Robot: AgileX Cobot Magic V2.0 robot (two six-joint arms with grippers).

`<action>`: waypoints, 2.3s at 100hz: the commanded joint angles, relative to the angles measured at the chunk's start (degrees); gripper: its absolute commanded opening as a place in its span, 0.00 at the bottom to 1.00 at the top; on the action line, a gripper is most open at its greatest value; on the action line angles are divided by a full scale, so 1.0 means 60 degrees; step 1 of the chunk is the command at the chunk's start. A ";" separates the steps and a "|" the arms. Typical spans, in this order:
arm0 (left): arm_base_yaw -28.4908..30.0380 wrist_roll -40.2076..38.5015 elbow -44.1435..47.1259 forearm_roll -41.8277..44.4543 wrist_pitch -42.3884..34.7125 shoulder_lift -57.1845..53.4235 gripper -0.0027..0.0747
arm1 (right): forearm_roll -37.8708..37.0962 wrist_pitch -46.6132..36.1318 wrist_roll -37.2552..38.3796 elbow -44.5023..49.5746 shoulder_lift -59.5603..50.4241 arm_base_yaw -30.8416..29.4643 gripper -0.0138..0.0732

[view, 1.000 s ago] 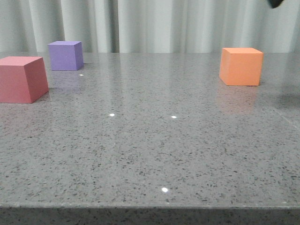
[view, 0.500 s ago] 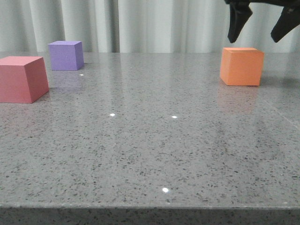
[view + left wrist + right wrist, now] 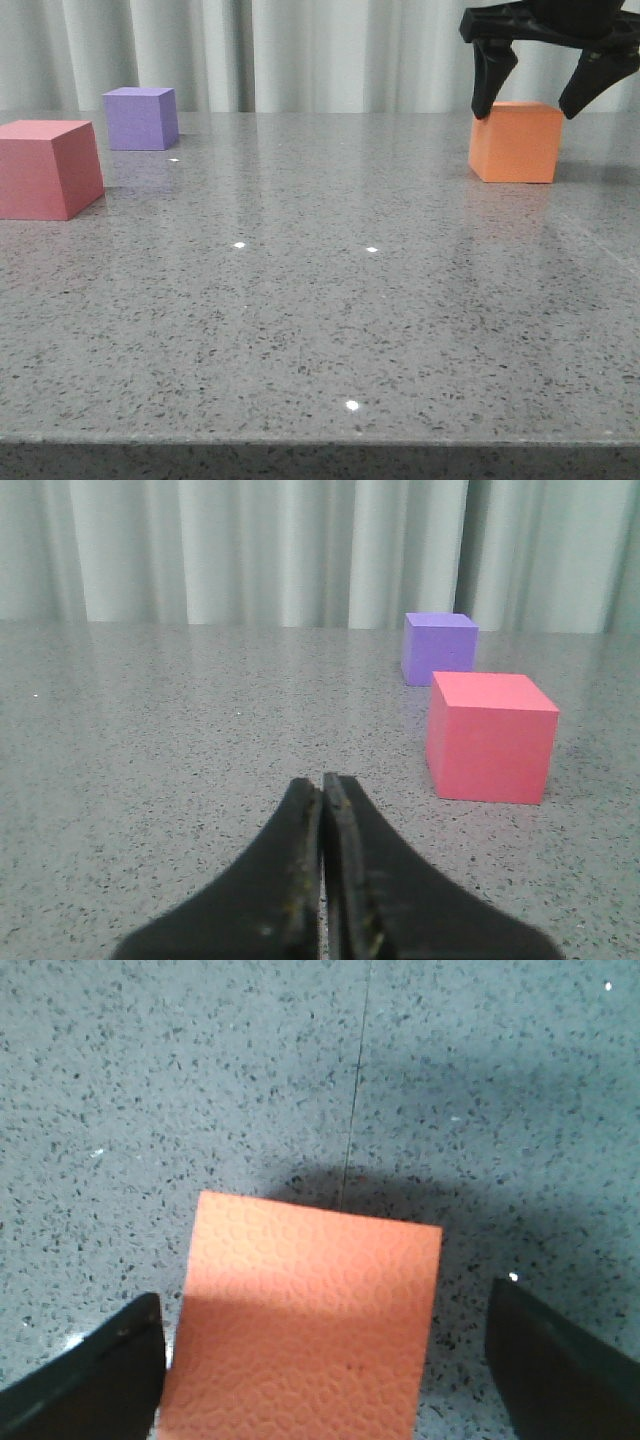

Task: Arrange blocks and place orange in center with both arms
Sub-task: 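Lower the open right gripper over the orange cube, then close the right gripper on the orange cube and lift it, then carry the orange cube toward the middle and lower it onto the table, then open the right gripper and raise it away from the orange cube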

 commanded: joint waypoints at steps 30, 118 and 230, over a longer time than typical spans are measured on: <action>0.0032 0.0018 0.0406 -0.0067 -0.0800 -0.0307 0.01 | 0.0393 -0.0217 -0.0067 -0.0435 -0.0233 0.0000 0.53; 0.0032 0.0018 0.0406 -0.0067 -0.0800 -0.0307 0.01 | -0.0312 0.1555 0.2451 -0.6248 0.2761 0.3515 0.53; 0.0032 0.0018 0.0406 -0.0067 -0.0800 -0.0307 0.01 | -0.0475 0.1890 0.2840 -0.6985 0.3308 0.3713 0.88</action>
